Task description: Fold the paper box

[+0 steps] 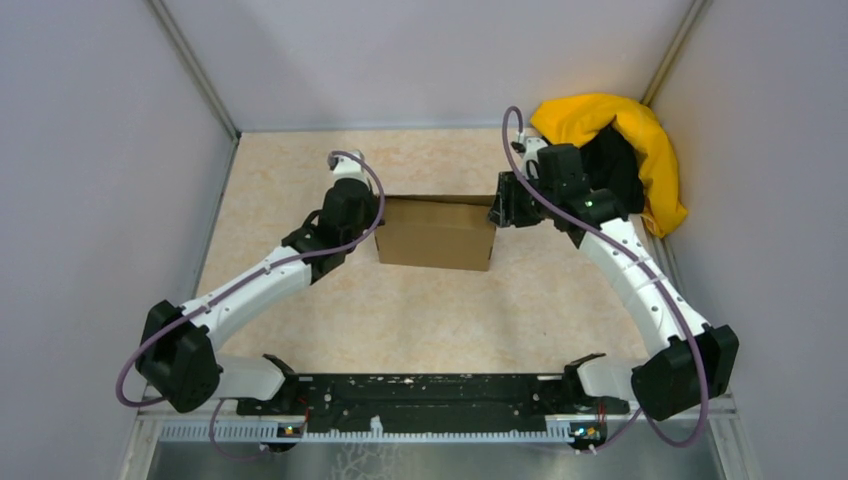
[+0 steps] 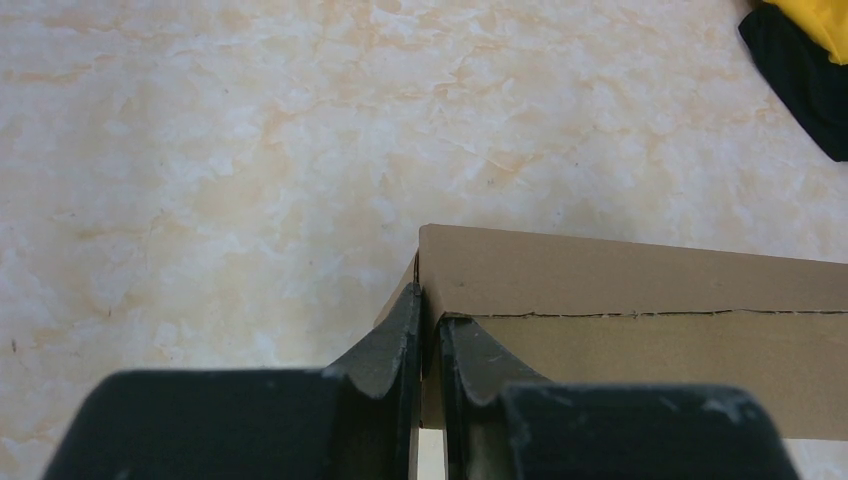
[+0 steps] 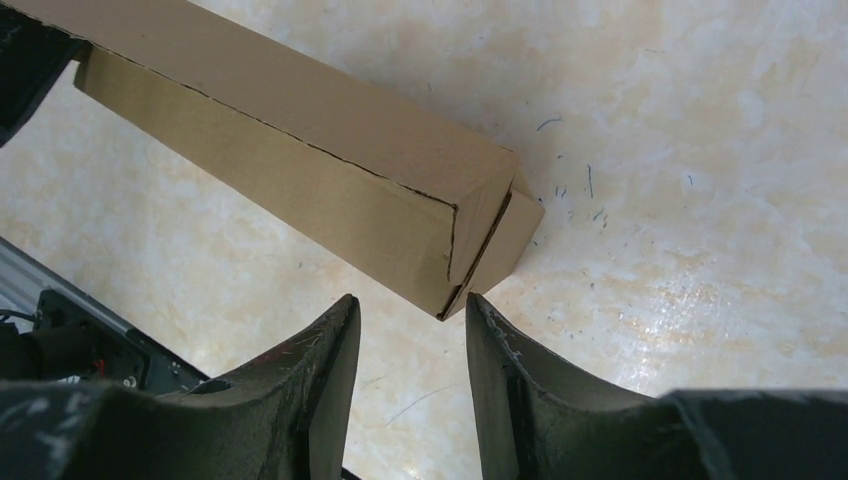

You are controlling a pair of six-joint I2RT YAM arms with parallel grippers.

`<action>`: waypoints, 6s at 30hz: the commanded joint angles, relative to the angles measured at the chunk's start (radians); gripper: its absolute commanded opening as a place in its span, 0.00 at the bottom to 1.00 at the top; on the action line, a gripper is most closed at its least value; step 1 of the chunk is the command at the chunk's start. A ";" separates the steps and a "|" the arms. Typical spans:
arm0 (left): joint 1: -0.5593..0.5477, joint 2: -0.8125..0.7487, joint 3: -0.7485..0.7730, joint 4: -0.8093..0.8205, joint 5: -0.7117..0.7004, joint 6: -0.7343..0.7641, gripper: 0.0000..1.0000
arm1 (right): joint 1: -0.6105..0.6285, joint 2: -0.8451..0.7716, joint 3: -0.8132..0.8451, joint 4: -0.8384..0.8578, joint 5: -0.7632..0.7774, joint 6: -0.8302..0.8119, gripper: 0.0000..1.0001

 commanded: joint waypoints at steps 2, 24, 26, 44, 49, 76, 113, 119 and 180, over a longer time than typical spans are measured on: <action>-0.016 0.008 -0.067 -0.069 0.035 -0.016 0.15 | -0.004 -0.041 0.097 0.053 -0.026 0.025 0.43; -0.018 -0.032 -0.085 -0.065 0.041 0.000 0.32 | 0.028 0.118 0.126 0.241 -0.076 0.093 0.44; -0.017 -0.039 -0.081 -0.073 0.041 0.007 0.37 | 0.041 0.125 0.126 0.238 -0.071 0.088 0.44; -0.017 -0.061 -0.018 -0.110 0.068 0.014 0.48 | 0.065 0.130 0.090 0.217 -0.062 0.053 0.29; -0.017 -0.081 -0.022 -0.108 0.041 0.025 0.55 | 0.065 0.131 0.088 0.218 -0.066 0.049 0.29; -0.017 -0.323 -0.071 -0.164 0.141 0.021 0.10 | 0.071 0.141 0.093 0.195 -0.086 0.023 0.29; -0.190 -0.069 -0.363 0.469 0.055 -0.199 0.12 | 0.096 0.024 -0.281 0.258 -0.054 0.038 0.28; -0.188 -0.057 -0.339 0.463 0.004 -0.155 0.16 | 0.096 0.031 -0.328 0.311 -0.030 0.071 0.28; 0.121 0.300 -0.076 0.601 0.451 -0.200 0.21 | 0.141 0.462 0.268 0.420 -0.263 -0.019 0.21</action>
